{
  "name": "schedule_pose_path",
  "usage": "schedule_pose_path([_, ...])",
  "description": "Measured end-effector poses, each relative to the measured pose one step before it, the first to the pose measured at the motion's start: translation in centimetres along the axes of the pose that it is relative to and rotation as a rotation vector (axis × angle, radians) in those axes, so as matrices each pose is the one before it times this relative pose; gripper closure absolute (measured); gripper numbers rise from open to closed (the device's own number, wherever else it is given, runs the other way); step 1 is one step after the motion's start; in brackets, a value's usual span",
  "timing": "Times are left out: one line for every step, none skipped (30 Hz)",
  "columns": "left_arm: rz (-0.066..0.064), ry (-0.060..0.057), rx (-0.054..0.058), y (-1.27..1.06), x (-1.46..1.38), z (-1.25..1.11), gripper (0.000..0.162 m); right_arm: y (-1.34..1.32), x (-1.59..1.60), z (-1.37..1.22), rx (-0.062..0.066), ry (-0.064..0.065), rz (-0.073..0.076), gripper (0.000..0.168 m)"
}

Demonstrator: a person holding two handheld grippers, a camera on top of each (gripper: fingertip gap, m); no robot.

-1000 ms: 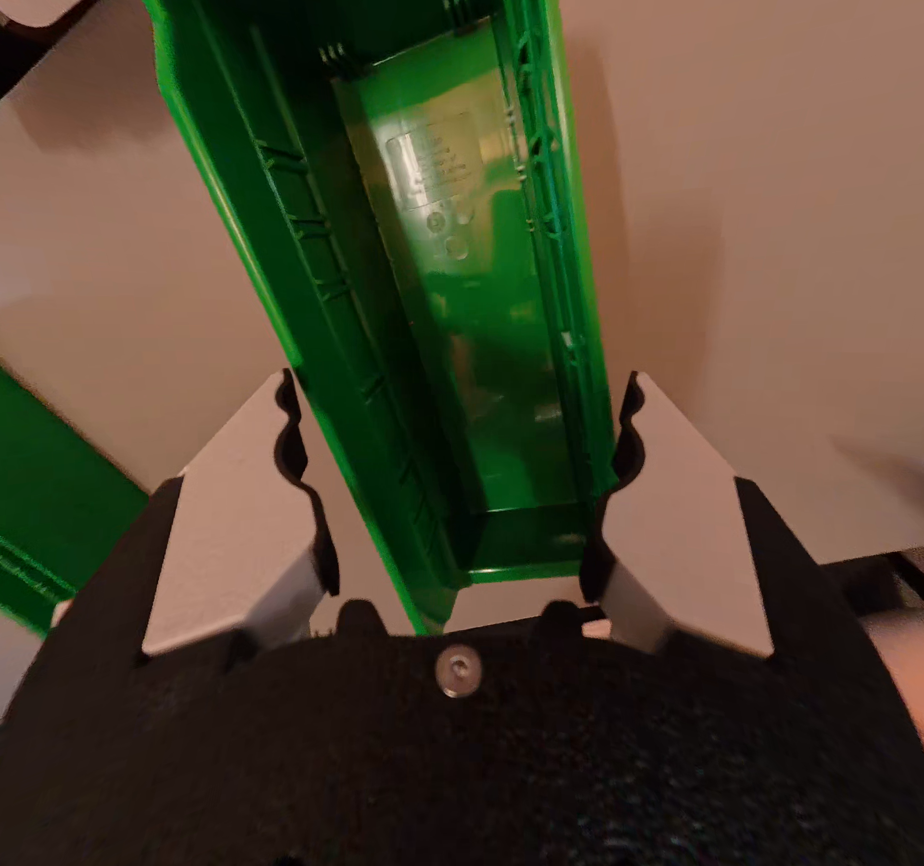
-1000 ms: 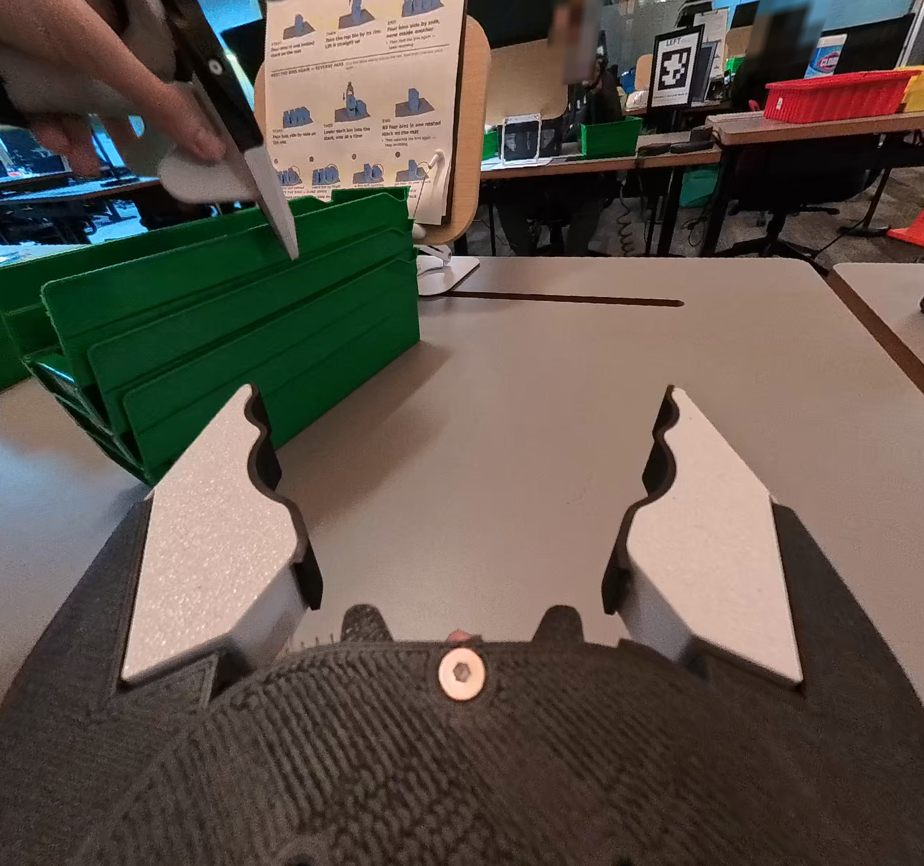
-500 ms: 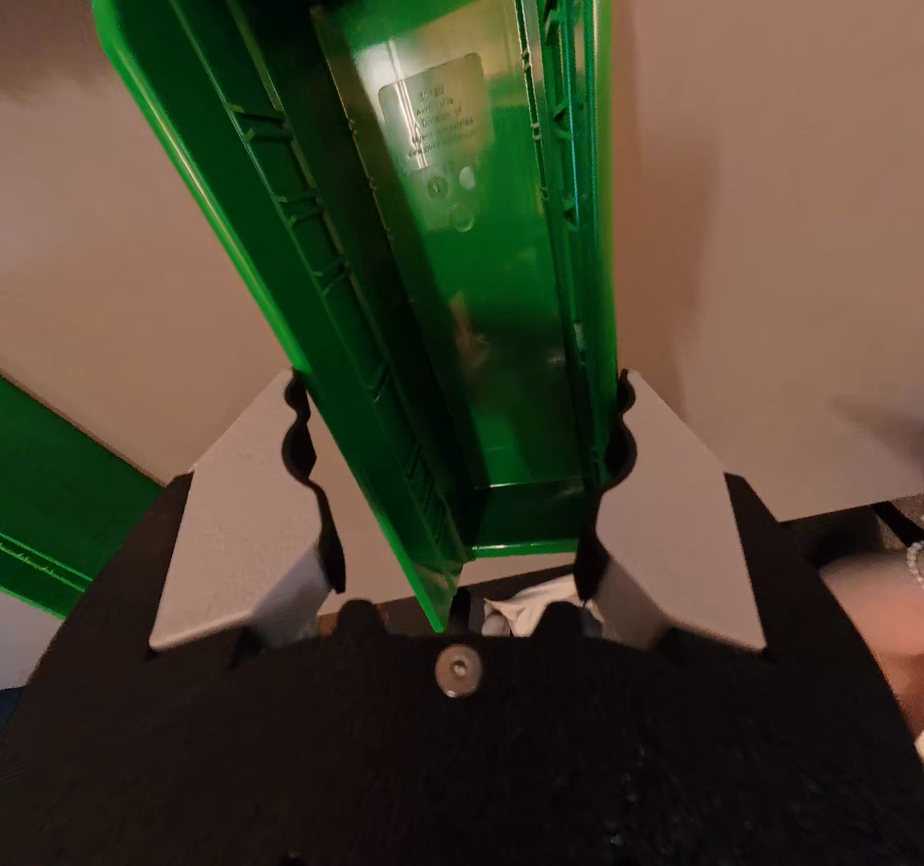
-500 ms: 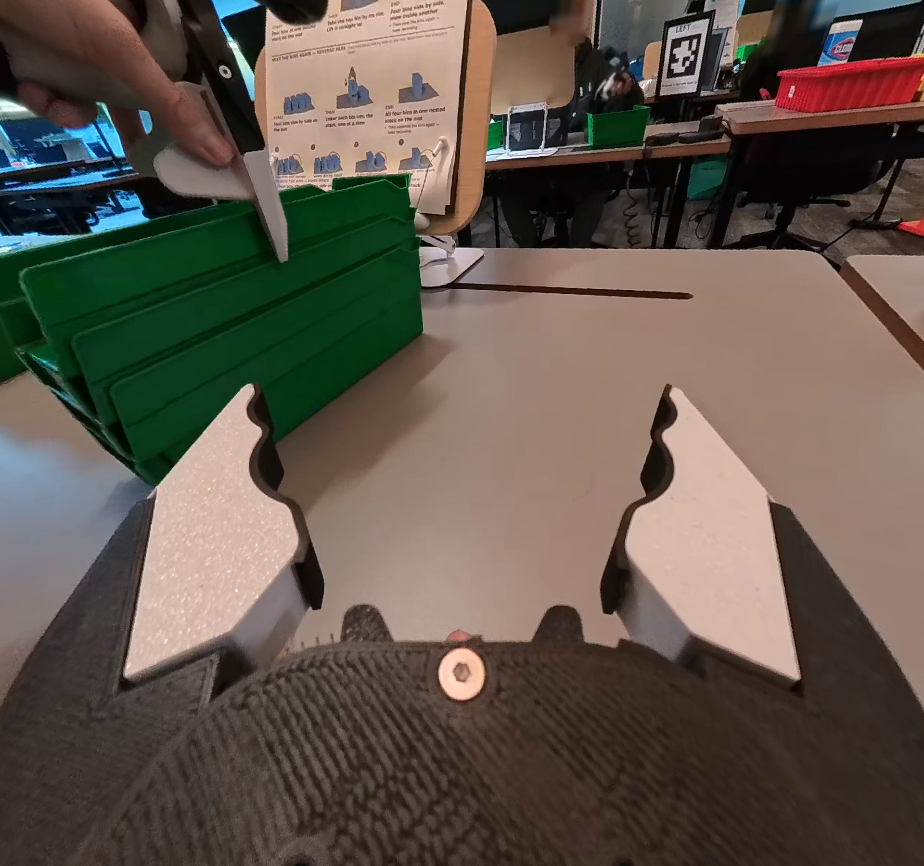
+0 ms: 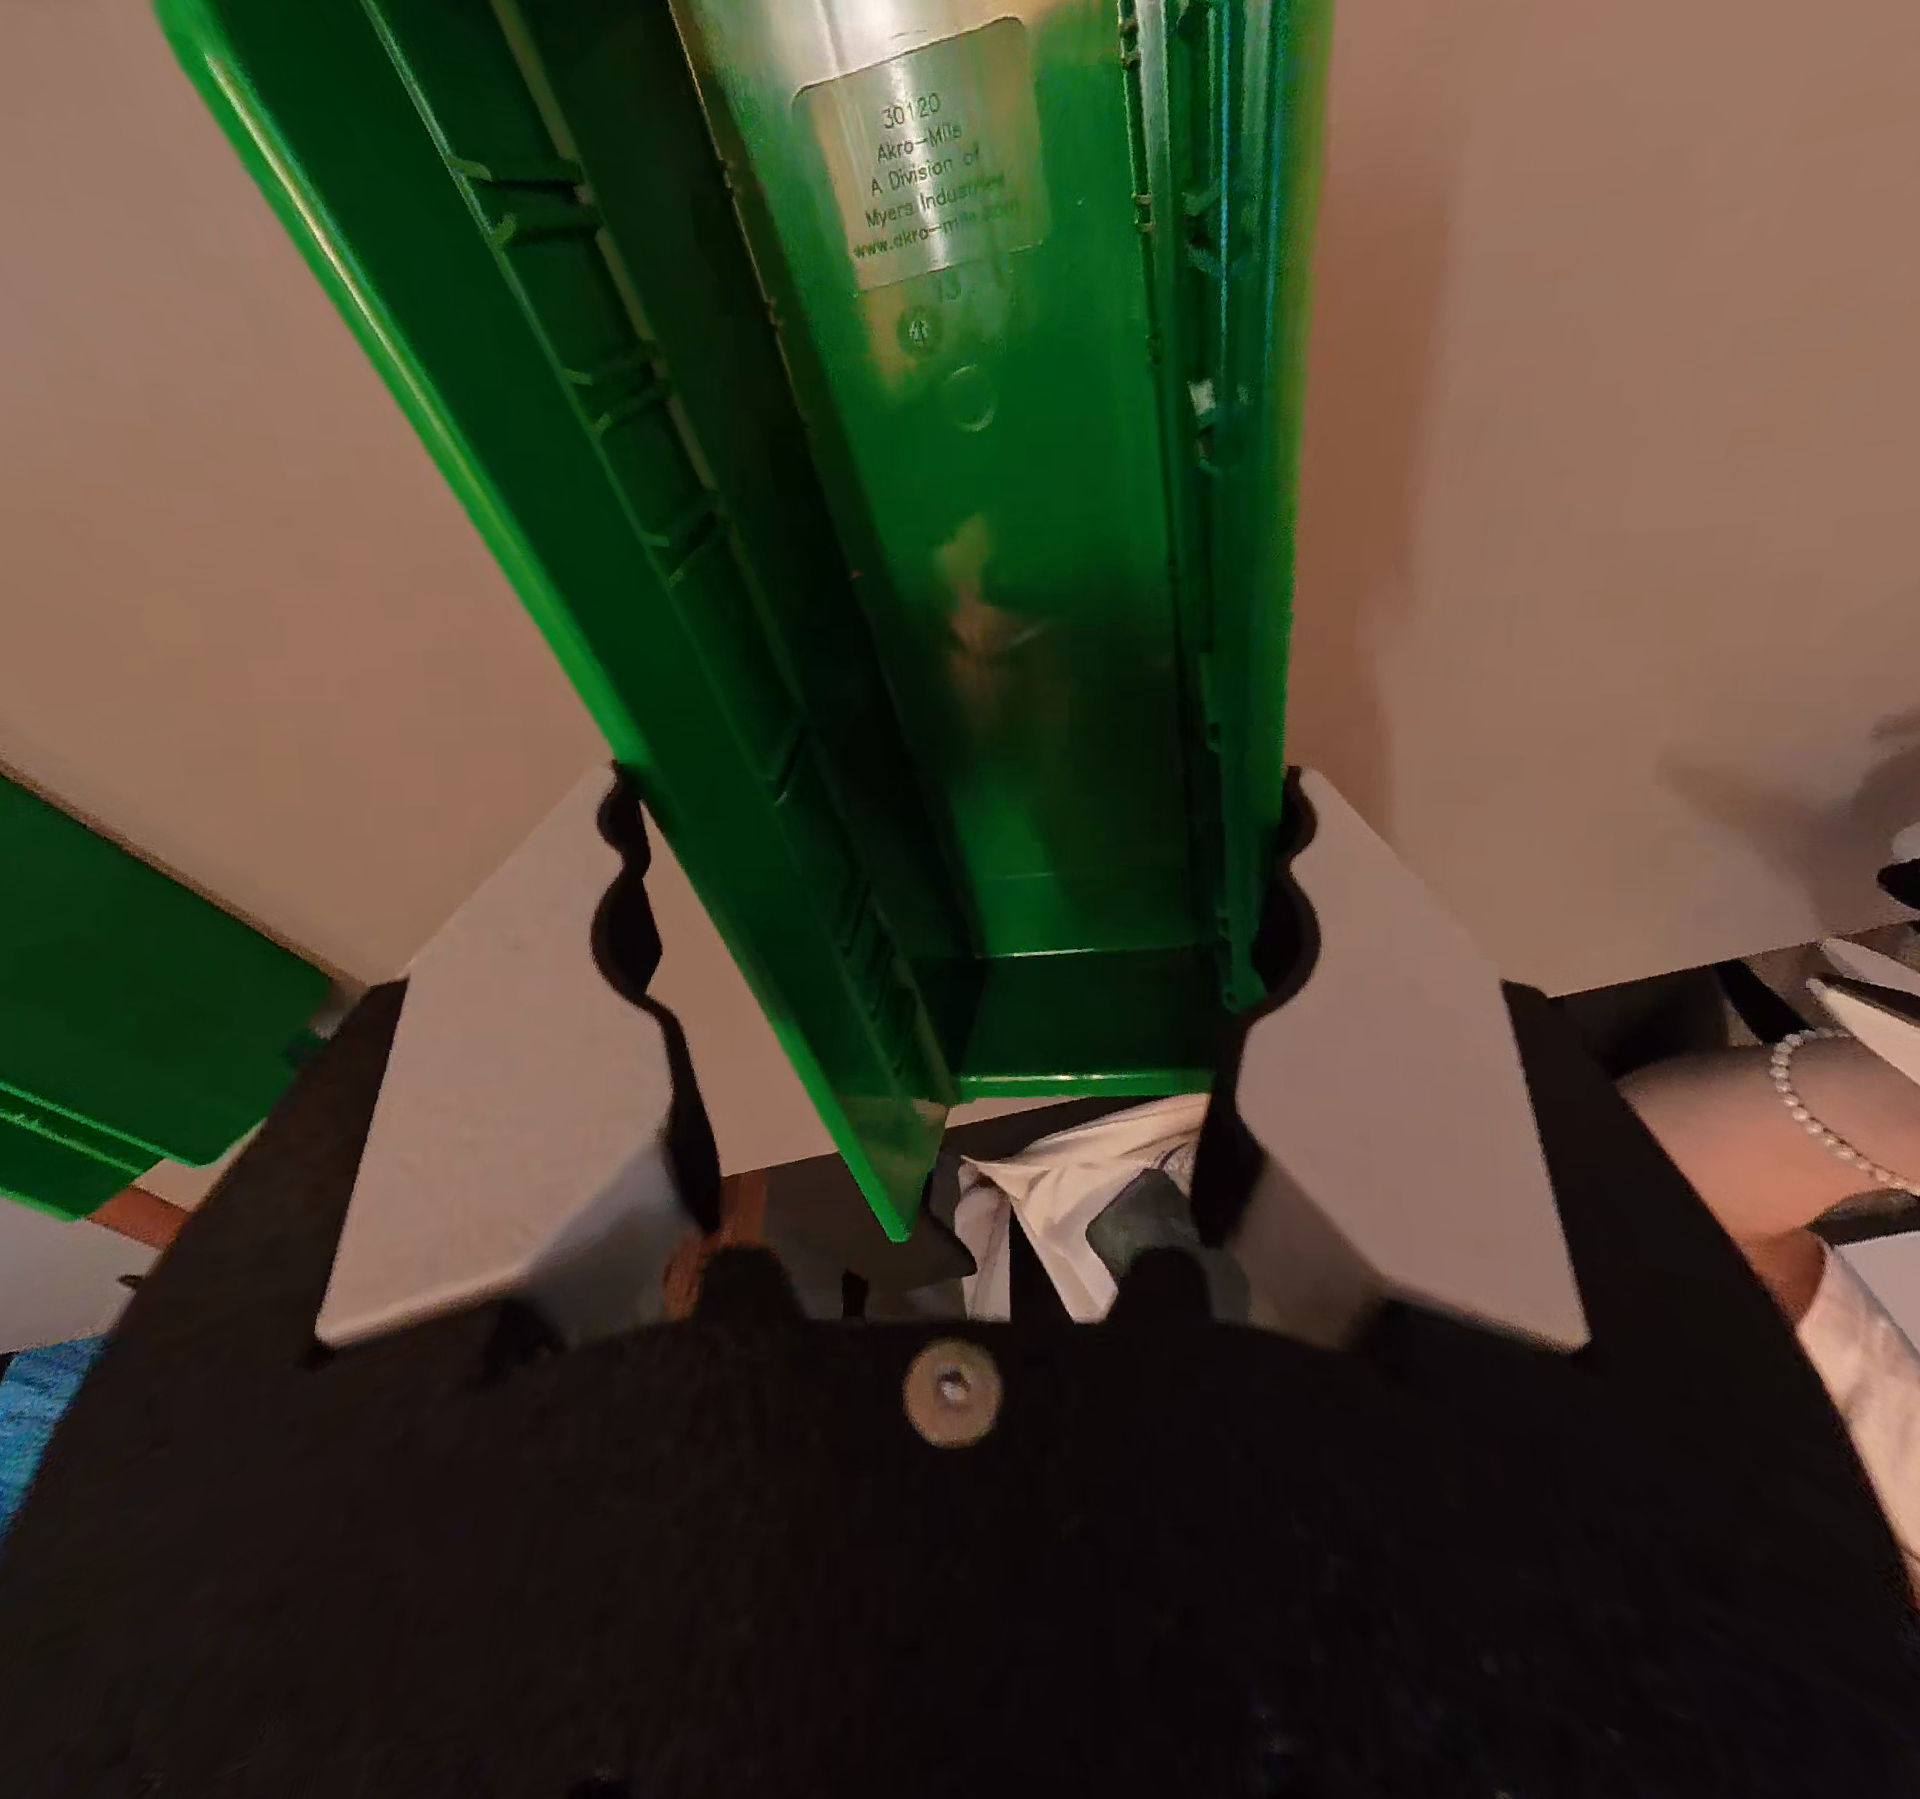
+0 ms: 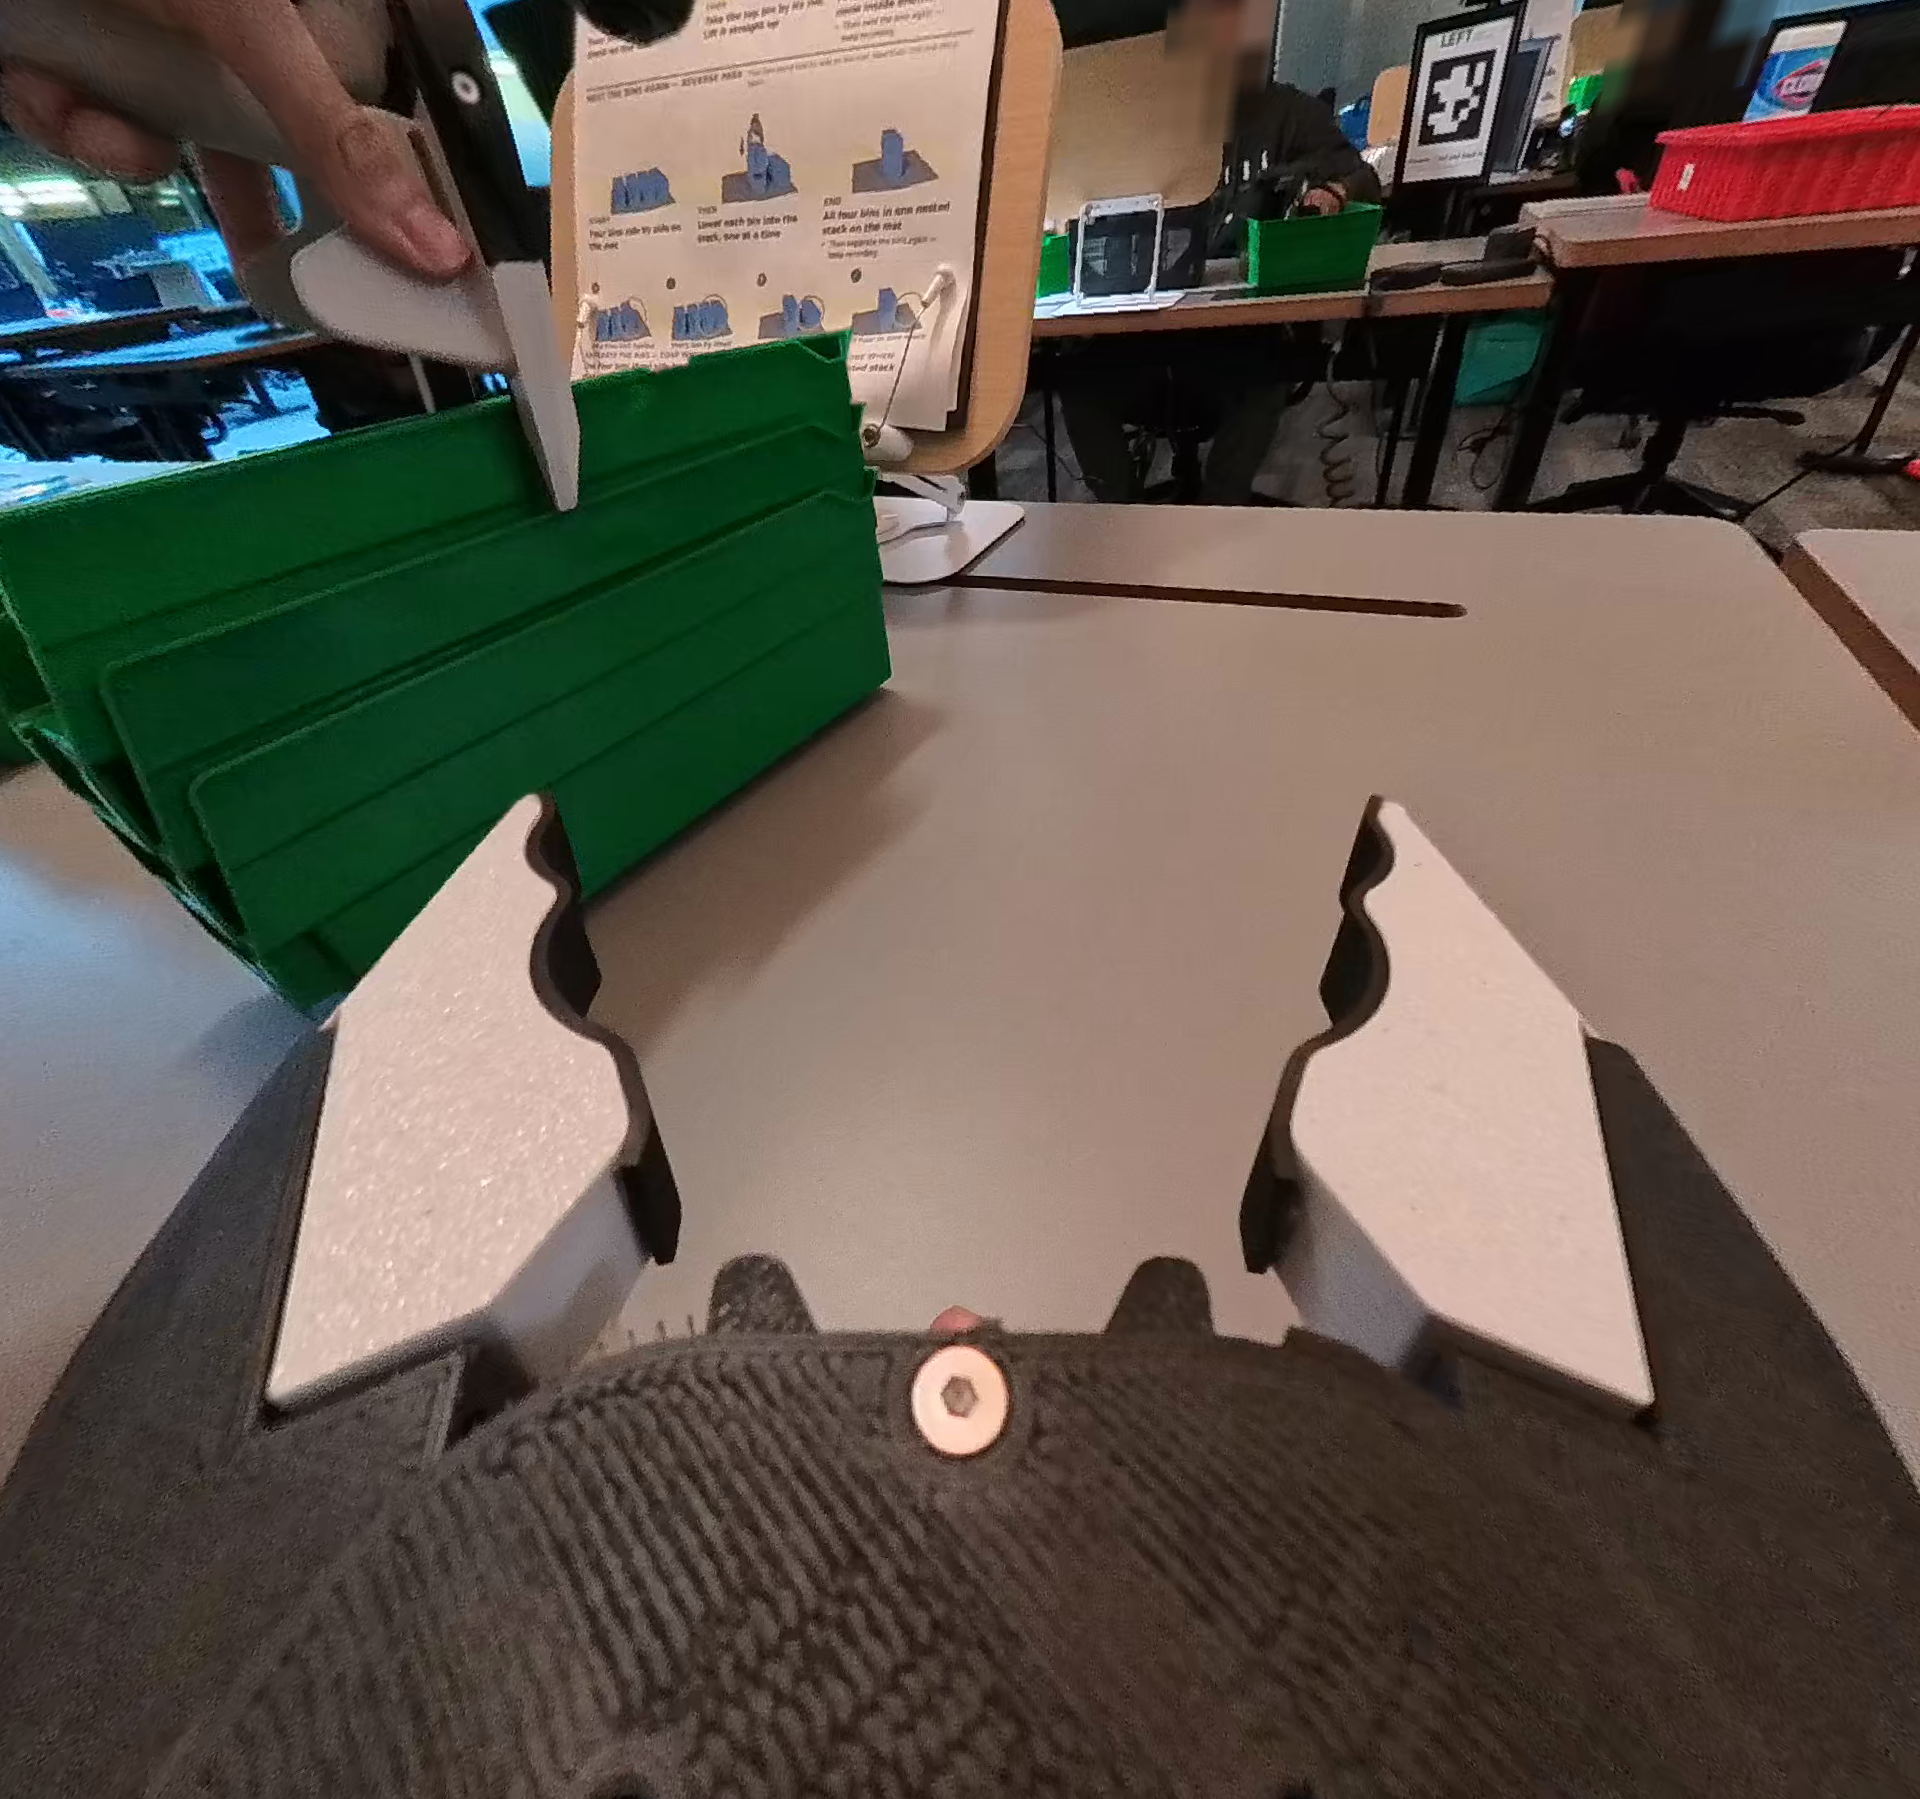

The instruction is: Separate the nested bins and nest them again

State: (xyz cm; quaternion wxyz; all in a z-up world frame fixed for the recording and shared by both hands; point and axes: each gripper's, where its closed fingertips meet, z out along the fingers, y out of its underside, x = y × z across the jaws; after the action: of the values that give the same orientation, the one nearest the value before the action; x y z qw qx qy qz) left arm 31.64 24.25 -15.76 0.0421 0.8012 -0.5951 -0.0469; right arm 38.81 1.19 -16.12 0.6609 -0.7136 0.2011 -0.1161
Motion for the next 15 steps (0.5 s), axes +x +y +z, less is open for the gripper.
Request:
schedule_pose_path([-0.0059,0.0042,0.0012,0.028,-0.028,0.007,0.044,0.091,-0.050,0.045,-0.0059,-0.0010,-0.0054,0.026])
schedule_pose_path([0.0001,0.0068,0.0022,0.017,0.039,0.002,0.043,0.028,0.013,0.005,-0.0024,0.0027,-0.0060,0.026])
schedule_pose_path([0.0014,0.0091,0.0032,0.025,0.056,-0.019,0.041,-0.025,-0.029,-0.013,0.0009,0.0003,-0.0037,0.026])
schedule_pose_path([0.0012,0.0075,0.0046,0.001,0.046,-0.021,0.040,-0.017,-0.050,-0.009,0.0008,-0.0019,-0.0005,0.026])
schedule_pose_path([0.0008,0.0046,0.0029,0.015,0.022,-0.014,0.040,-0.004,0.002,-0.015,0.0003,0.0000,0.0010,0.026])
schedule_pose_path([-0.0038,0.0050,0.0017,0.039,0.048,-0.032,0.040,-0.008,0.034,0.005,-0.0003,0.0020,0.0016,0.026])
schedule_pose_path([-0.0046,0.0072,-0.0006,0.050,0.112,-0.061,0.040,-0.024,-0.001,-0.006,-0.0004,0.0003,0.0004,0.026])
schedule_pose_path([-0.0042,0.0137,-0.0003,0.069,0.250,-0.137,0.040,-0.067,-0.044,-0.026,0.0009,-0.0016,-0.0021,0.026])
schedule_pose_path([-0.0035,0.0157,0.0021,0.028,0.332,-0.170,0.042,-0.090,-0.011,-0.031,0.0028,0.0012,-0.0032,0.026])
schedule_pose_path([0.0007,0.0117,0.0064,-0.075,0.370,-0.156,0.045,-0.078,-0.008,-0.013,0.0025,0.0023,-0.0025,0.026])
schedule_pose_path([0.0020,0.0004,0.0024,-0.098,0.277,-0.104,0.048,-0.021,-0.028,0.014,0.0009,-0.0006,-0.0011,0.026])
schedule_pose_path([0.0031,-0.0133,-0.0037,-0.024,0.119,0.014,0.048,0.056,-0.039,0.068,-0.0017,-0.0018,0.0018,0.026])
schedule_pose_path([-0.0008,-0.0143,-0.0024,-0.031,0.075,0.028,0.047,0.120,-0.067,0.071,-0.0042,-0.0026,0.0033,0.026])
schedule_pose_path([0.0011,-0.0141,0.0038,-0.063,0.061,0.023,0.046,0.139,-0.103,0.065,-0.0047,-0.0039,0.0016,0.026])
schedule_pose_path([0.0021,-0.0172,0.0066,-0.037,-0.007,-0.037,0.045,0.081,-0.078,0.026,-0.0044,-0.0018,-0.0023,0.026])
